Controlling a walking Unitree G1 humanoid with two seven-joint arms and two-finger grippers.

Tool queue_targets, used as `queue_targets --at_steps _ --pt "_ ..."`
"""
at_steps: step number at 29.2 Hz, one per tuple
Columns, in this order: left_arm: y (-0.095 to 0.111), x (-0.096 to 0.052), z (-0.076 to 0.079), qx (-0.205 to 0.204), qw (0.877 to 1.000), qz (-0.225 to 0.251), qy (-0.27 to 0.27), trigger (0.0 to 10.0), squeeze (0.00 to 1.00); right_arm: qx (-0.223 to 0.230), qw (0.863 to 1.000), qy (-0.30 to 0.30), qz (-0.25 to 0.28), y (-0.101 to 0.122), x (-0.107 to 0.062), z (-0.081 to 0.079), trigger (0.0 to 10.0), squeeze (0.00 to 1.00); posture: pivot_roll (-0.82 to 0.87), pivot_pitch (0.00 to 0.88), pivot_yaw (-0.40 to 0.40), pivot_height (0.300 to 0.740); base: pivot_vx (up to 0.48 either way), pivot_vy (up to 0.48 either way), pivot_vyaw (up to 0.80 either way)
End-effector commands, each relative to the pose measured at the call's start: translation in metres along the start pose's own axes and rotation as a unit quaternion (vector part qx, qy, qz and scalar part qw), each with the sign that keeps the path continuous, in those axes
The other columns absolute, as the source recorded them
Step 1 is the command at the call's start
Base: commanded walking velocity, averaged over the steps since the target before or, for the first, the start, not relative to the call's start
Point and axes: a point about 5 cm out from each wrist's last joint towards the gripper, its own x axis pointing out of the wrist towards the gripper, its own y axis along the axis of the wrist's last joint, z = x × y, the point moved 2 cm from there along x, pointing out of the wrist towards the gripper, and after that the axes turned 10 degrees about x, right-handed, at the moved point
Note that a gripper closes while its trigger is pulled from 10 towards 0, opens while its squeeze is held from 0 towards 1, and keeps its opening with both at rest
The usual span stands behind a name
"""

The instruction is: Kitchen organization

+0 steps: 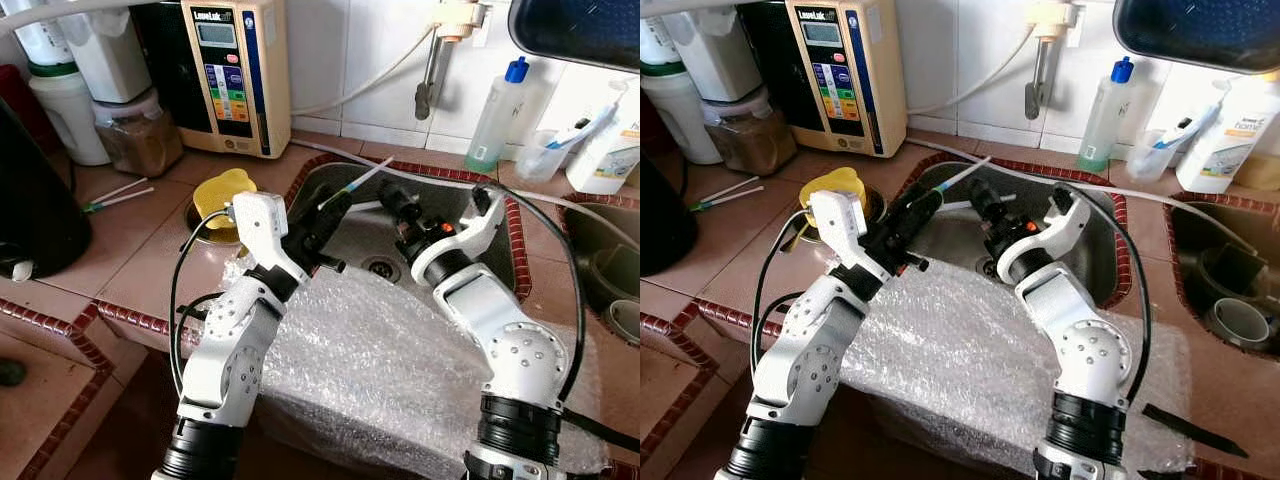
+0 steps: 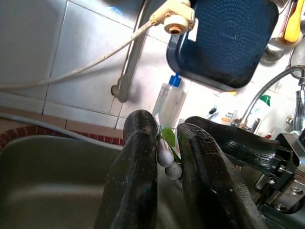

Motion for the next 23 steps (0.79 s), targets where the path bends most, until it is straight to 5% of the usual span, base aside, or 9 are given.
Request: queue_targets --at_steps 1,8,10,11,12,19,22,23 --pt "0.002 0.003 0.002 0.004 1.0 0.001 -0.007 0.0 0.0 0.039 0.998 0.043 -0.005 -0.013 0.013 -0.022 0.0 0.0 -0.01 0.0 0.009 0.74 0.0 0.0 0.0" --pt "0.001 0.003 0.003 0.004 1.0 0.001 -0.004 0.0 0.0 0.04 0.998 0.045 -0.005 -0.016 0.016 -0.023 0.0 0.0 -0.01 0.0 0.005 0.74 0.0 0.0 0.0" --pt "0.0 0.003 0.002 0.005 1.0 0.001 -0.002 0.0 0.0 0.021 0.999 0.045 -0.003 -0.012 0.016 -0.022 4.4 0.0 -0.01 0.0 0.005 0.74 0.0 0.0 0.0" --pt "0.0 0.003 0.002 0.005 1.0 0.001 -0.002 0.0 0.0 0.021 0.999 0.045 -0.003 -0.012 0.016 -0.022 4.4 0.0 -0.01 0.0 0.005 0.74 0.0 0.0 0.0" --pt "0.0 0.003 0.002 0.005 1.0 0.001 -0.001 0.0 0.0 -0.027 0.999 0.045 -0.001 -0.007 0.014 -0.022 10.0 0.0 -0.01 0.0 0.006 0.74 0.0 0.0 0.0" --pt "-0.001 0.002 0.0 0.008 1.0 -0.002 0.001 0.0 0.0 -0.15 0.988 0.035 0.009 0.012 0.005 -0.021 10.0 0.0 -0.02 0.0 0.006 0.74 0.0 0.0 0.0" --pt "-0.001 0.001 -0.001 0.008 1.0 -0.003 0.003 0.0 0.0 -0.253 0.967 0.031 0.024 0.03 -0.002 -0.022 10.0 0.0 -0.02 0.0 0.007 0.74 0.0 0.0 0.0" --pt "-0.001 0.001 -0.002 0.007 1.0 -0.004 0.005 0.0 0.0 -0.338 0.94 0.032 0.027 0.037 -0.006 -0.025 10.0 0.0 -0.02 0.0 0.007 0.74 0.0 0.0 0.0"
